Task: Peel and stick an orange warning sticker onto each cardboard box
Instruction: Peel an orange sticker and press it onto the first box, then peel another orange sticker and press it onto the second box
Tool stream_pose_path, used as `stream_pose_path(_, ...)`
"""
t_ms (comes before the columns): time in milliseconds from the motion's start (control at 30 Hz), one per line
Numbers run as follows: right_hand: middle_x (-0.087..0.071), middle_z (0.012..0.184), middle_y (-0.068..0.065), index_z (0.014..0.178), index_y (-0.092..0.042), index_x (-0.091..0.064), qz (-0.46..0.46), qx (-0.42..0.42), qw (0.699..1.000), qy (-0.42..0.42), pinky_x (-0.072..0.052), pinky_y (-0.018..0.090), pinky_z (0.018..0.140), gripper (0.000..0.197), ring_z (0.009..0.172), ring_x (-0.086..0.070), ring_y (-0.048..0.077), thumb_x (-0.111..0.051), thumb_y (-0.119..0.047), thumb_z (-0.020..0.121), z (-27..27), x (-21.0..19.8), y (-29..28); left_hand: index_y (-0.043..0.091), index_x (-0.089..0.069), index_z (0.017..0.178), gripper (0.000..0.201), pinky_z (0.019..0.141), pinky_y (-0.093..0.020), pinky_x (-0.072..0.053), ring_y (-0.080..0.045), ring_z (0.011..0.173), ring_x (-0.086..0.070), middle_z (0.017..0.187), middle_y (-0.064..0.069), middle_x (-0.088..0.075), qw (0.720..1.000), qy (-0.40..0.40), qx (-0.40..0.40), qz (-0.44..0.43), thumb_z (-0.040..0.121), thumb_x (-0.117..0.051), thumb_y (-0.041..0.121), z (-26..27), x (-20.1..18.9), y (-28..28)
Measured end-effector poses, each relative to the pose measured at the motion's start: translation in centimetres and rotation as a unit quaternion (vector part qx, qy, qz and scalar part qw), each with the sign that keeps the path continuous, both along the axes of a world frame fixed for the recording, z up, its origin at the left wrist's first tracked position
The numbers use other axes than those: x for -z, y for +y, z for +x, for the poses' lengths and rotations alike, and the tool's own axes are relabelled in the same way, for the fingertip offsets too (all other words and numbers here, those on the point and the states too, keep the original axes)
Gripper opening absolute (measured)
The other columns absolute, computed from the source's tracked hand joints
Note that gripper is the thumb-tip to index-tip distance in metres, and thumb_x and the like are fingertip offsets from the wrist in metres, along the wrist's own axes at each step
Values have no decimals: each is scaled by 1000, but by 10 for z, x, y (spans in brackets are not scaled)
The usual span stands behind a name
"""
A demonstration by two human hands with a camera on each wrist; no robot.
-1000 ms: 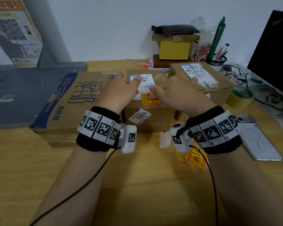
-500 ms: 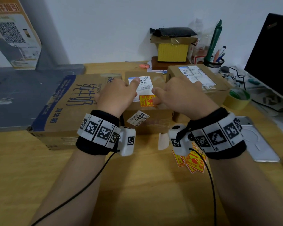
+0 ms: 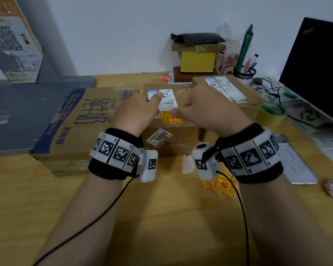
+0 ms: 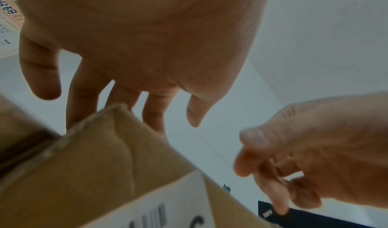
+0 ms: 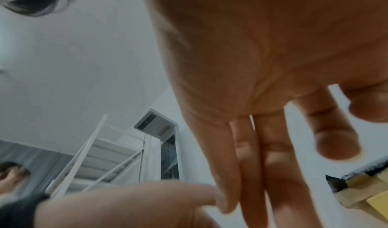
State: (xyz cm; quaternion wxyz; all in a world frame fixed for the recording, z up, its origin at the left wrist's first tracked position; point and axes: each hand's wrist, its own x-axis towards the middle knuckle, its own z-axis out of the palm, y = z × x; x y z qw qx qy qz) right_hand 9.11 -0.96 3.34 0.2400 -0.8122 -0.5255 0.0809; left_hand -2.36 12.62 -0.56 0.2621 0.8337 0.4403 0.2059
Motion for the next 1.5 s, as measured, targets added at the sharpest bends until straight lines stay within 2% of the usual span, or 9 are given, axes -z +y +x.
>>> stream_pose_path(167, -74, 60, -5, 78, -18, -81, -71, -10, 997, 36, -48, 18, 45, 18, 45, -62, 0, -76, -30, 90, -16, 11, 3, 22, -75, 71, 51, 102, -47, -50, -23, 95, -70, 87, 2, -77, 989, -136, 21, -58, 96, -45, 55, -9, -6, 8)
stream_pose_path(267, -78, 68, 3, 81, -12, -81, -102, -19, 991, 89, -66, 35, 61, 25, 63, -77, 25, -68, -26, 98, -21, 13, 8, 22, -75, 70, 43, 100, -45, -53, -23, 93, -72, 84, 3, -77, 975, -210, 9, -74, 95, -49, 44, -13, -9, 14)
stream_pose_path(400, -75, 70, 6, 82, -13, -79, -104, -18, 993, 48, -61, 34, 63, 28, 59, -67, 20, -62, -28, 99, -16, 13, 29, 21, -73, 69, 43, 98, -44, -54, -22, 87, -70, 83, 3, -77, 965, -247, 15, -90, 98, -49, 43, -13, -11, 14)
stream_pose_path(600, -67, 120, 5, 138, -19, -64, -137, -18, 990, 18, -58, 32, 77, 37, 102, -64, 23, -49, -21, 104, 0, 20, 76, 21, -71, 69, 42, 82, -33, -53, -20, 85, -71, 82, 3, -74, 957, -274, 34, -95, 101, -49, 37, -17, -13, 16)
stream_pose_path(767, -61, 140, 10, 145, -14, -56, -167, -30, 985, 12, -48, 33, 98, 43, 122, -59, 27, -44, -33, 108, 7, 23, 88, 23, -70, 68, 41, 71, -30, -46, -17, 81, -69, 86, 0, -76, 955, -283, 18, -89, 100, -48, 37, -22, -12, 24)
stream_pose_path(1000, -66, 92, -10, 121, -25, -72, 26, 39, 994, 94, -49, 23, 58, 27, 73, -61, 10, -53, -22, 102, 17, 13, 47, 21, -71, 74, 40, 64, -29, -51, -16, 75, -70, 75, 9, -74, 936, -296, 58, -183, 102, -47, 37, -15, -16, 6)
stream_pose_path(1100, -76, 96, -6, 108, -30, -77, 135, 119, 980, 82, -55, 32, 68, 31, 72, -65, 10, -50, -19, 97, 28, 2, 16, 19, -72, 82, 36, 67, -33, -56, -16, 78, -71, 86, 3, -75, 931, -299, 58, -199, 103, -48, 35, -12, -18, -10)
stream_pose_path(1267, -52, 149, 11, 142, -26, -56, 49, 301, 951, -57, -43, 54, 108, 49, 140, -36, 42, -50, -33, 94, 70, 6, -30, 19, -69, 112, 26, 83, -40, -58, -24, 106, -70, 110, -3, -76, 930, -233, 108, -263, 104, -48, 33, 26, -19, -50)
stream_pose_path(1500, -67, 130, 14, 140, -14, -58, 30, 274, 956, 102, -57, 45, 94, 51, 111, -65, 32, -60, -39, 96, 88, 28, -55, 21, -43, 150, 54, 98, -51, -52, -34, 138, -48, 155, -8, -46, 890, -194, 144, -386, 103, -53, 46, 67, -21, -97)
